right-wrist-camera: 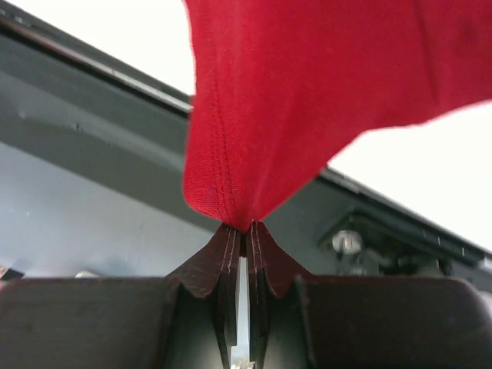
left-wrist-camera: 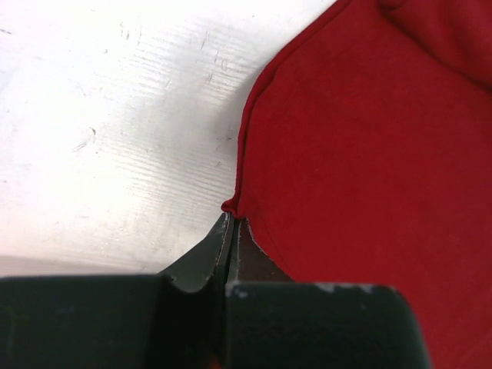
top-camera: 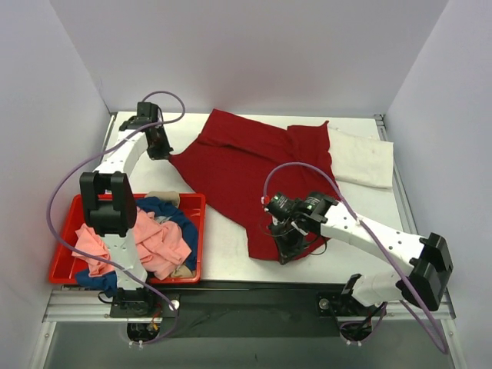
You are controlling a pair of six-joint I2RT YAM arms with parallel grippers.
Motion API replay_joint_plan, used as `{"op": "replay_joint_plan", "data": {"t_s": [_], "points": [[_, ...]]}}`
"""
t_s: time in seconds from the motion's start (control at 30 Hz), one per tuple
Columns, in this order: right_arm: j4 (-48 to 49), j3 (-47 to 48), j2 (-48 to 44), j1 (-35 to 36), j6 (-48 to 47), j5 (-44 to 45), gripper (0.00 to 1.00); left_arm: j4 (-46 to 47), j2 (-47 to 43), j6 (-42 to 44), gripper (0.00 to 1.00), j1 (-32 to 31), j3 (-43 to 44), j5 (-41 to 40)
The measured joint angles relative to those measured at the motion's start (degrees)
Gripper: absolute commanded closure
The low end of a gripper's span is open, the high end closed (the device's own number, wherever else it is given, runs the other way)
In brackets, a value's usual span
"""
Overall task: Fold and stack the t-shirts
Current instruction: Grap the side of the flattened tshirt closest away from the robot with both arms
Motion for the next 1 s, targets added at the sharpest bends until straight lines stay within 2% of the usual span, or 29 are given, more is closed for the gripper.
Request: {"op": "replay_joint_plan", "data": {"t_s": [0.3,0.77,1.0], "points": [[-10.2,5.3,-5.6,0.0,3.1,0.2,1.0,-3.6,-3.9,0.4,1.0,0.0,2.2,0.0],[-16.0,6.7,-8.5,3.0,10.7,0.2,1.0,-9.1,-11.8,1.6,1.0,0.0,0.2,-3.0],[-17.4,10.9,-7.3,-3.0,10.8,1.6,1.0,-10.5,-11.2,1.7,1.0,0.0,0.8,-1.8]]}}
